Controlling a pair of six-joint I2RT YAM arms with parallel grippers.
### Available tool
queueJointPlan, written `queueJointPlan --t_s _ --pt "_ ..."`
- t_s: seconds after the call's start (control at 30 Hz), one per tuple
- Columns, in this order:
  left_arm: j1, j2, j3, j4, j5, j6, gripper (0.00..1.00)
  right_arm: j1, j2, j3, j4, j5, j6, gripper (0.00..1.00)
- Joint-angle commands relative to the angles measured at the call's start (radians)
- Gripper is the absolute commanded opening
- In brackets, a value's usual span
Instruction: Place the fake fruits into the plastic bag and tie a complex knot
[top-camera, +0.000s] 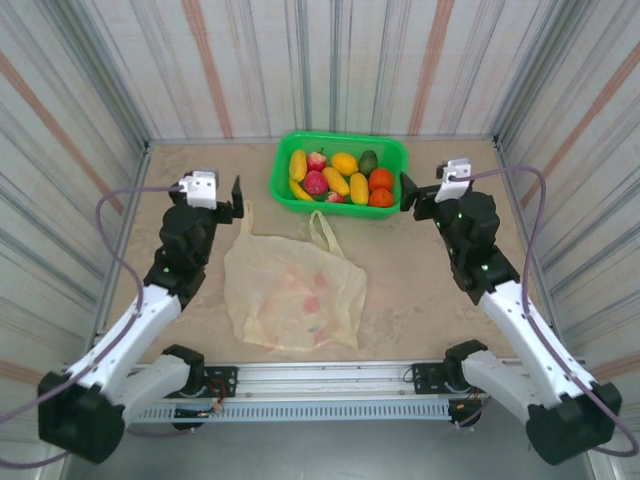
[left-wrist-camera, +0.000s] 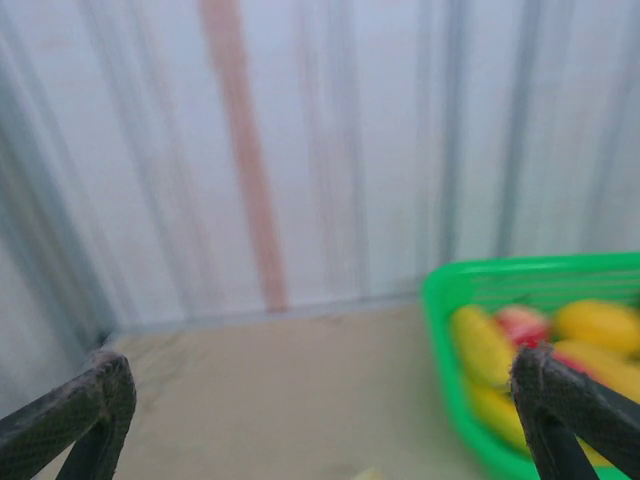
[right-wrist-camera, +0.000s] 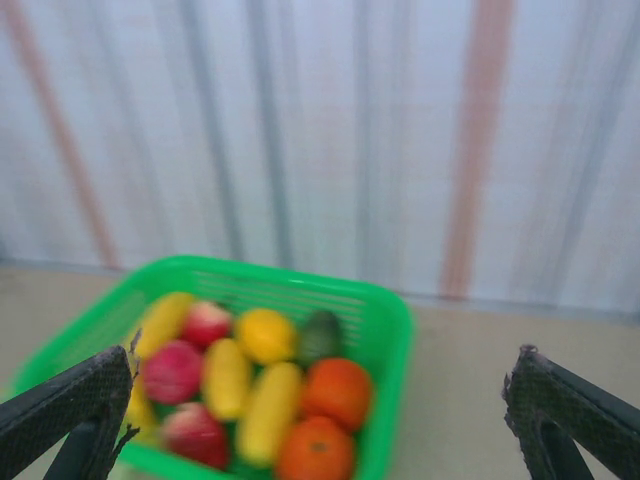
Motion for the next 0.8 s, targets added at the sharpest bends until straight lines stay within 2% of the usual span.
queueJointPlan --t_s 0.0,0.03,0.07,0.1,0.13,0.17,0.2,0.27,0.3,0.37,0.43,0.57,0.67,0.77 --pt "-0.18 -0.118 0.128 -0.365 -0.058 -0.042 0.99 0.206 -0.046 0.146 -0.378 0.182 0.087 0.99" --pt "-0.241 -0.124 0.174 -0.461 -0.105 -0.068 0.99 0.253 -0.029 0.211 -0.495 0.27 0.148 0.99" --pt "-0.302 -0.121 0.23 -0.58 -0.165 -0.095 0.99 0.267 0.003 0.304 -0.656 0.284 0.203 0.99" --pt "-0.346 -0.113 0.289 -0.709 -0.184 -0.135 0.99 0.252 0.028 0.373 -0.767 0.221 0.212 0.99" --pt "-0.35 -0.105 0.348 -0.861 -0.13 -0.171 0.99 0.229 0.037 0.398 -0.819 0.167 0.215 0.99" --pt "-0.341 -0.097 0.414 -1.001 -0.023 -0.181 0.99 0.189 0.031 0.394 -0.851 0.137 0.272 0.99" --pt "-0.327 -0.104 0.436 -1.086 0.014 -0.255 0.99 0.124 0.015 0.376 -0.842 0.018 0.292 0.99" --pt "-0.29 -0.172 0.361 -1.092 0.058 -0.375 0.99 0.001 -0.001 0.327 -0.766 -0.29 0.314 0.99" --pt "-0.257 -0.217 0.308 -1.061 0.116 -0.421 0.99 -0.021 0.014 0.314 -0.749 -0.32 0.343 0.99" --pt "-0.183 -0.249 0.264 -1.041 0.204 -0.483 0.99 -0.013 0.065 0.305 -0.738 -0.34 0.357 0.99" --pt "-0.105 -0.196 0.296 -1.092 0.256 -0.507 0.99 0.025 0.138 0.288 -0.706 -0.386 0.369 0.99" --pt "0.025 -0.047 0.367 -1.177 0.366 -0.487 0.99 0.207 0.387 0.362 -0.752 -0.293 0.299 0.95" --pt "0.063 -0.011 0.35 -1.142 0.41 -0.51 0.99 0.25 0.603 0.433 -0.784 -0.349 0.285 0.92" --pt "0.093 -0.002 0.328 -1.084 0.425 -0.556 0.99 0.281 0.746 0.469 -0.775 -0.368 0.251 0.93"
